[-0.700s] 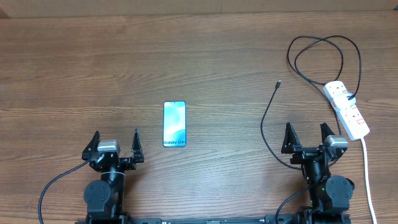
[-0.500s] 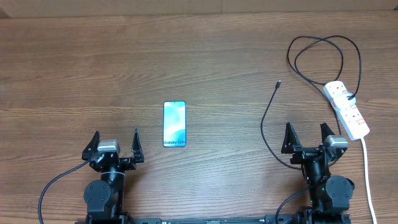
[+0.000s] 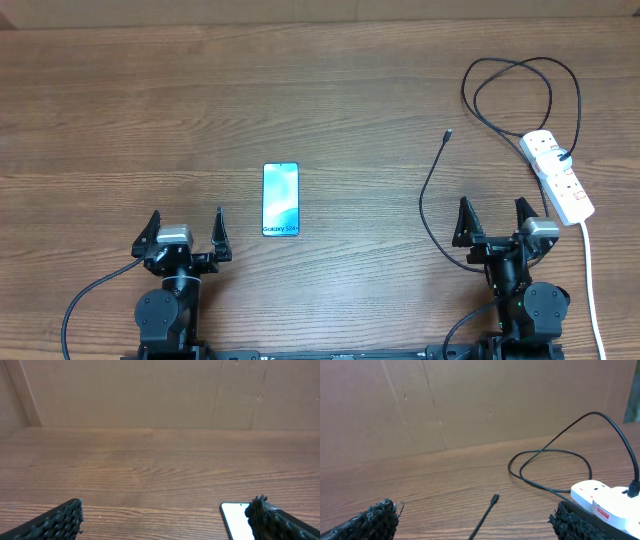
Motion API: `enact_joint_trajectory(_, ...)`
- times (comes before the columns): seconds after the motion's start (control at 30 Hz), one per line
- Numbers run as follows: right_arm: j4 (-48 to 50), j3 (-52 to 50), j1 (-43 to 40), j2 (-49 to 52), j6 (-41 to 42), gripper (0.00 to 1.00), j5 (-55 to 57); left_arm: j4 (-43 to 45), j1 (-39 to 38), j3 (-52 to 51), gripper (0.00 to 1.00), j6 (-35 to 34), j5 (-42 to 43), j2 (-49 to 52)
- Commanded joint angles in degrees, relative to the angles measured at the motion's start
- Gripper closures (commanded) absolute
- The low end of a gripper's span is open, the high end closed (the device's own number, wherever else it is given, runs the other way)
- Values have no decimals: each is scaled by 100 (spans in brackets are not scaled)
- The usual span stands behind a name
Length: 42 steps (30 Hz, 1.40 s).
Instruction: Plug charger to phone and switch on socket
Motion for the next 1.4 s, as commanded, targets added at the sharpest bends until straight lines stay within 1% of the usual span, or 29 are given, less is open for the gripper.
enact_joint_trajectory(0.0, 15, -61, -26, -68, 20, 0, 55, 4, 66, -17, 1, 50, 83, -63)
enact_joint_trajectory(1.1, 15, -61, -26, -68, 20, 0, 55, 7, 66, -17, 1, 52, 83, -63)
enact_joint_trajectory(1.2, 15, -61, -26, -68, 20, 0, 55, 24, 68, -17, 0, 306, -79, -63)
enact_joint_trajectory(1.37, 15, -61, -26, -68, 17, 0, 52, 46, 68, -17, 0, 304, -164, -63)
